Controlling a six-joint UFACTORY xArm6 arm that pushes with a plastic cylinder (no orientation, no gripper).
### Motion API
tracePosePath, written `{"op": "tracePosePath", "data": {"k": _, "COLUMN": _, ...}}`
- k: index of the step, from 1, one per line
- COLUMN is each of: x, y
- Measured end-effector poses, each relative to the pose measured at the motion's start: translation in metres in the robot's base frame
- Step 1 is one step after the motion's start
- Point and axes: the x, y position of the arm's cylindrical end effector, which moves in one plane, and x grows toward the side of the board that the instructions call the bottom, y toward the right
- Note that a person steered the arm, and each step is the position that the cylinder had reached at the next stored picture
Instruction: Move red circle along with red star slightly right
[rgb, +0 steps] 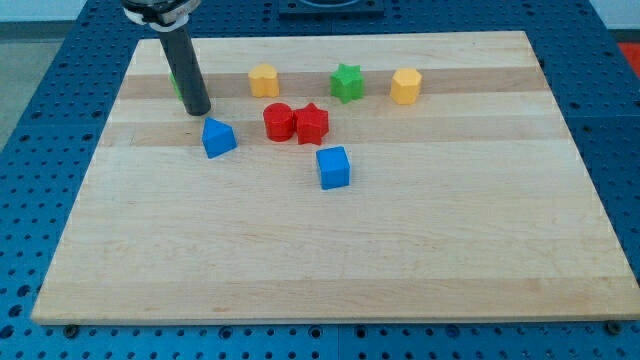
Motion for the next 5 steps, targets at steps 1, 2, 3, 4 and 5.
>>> {"op": "tracePosePath", "data": {"k": 1, "x": 0.000, "y": 0.000}}
{"op": "tracePosePath", "data": {"k": 2, "x": 0.022, "y": 0.014}}
{"op": "tracePosePath", "data": {"k": 3, "x": 0.042, "y": 0.042}}
{"op": "tracePosePath", "data": {"k": 4, "x": 0.042, "y": 0.042}}
{"op": "tracePosePath", "data": {"k": 5, "x": 0.032, "y": 0.042}}
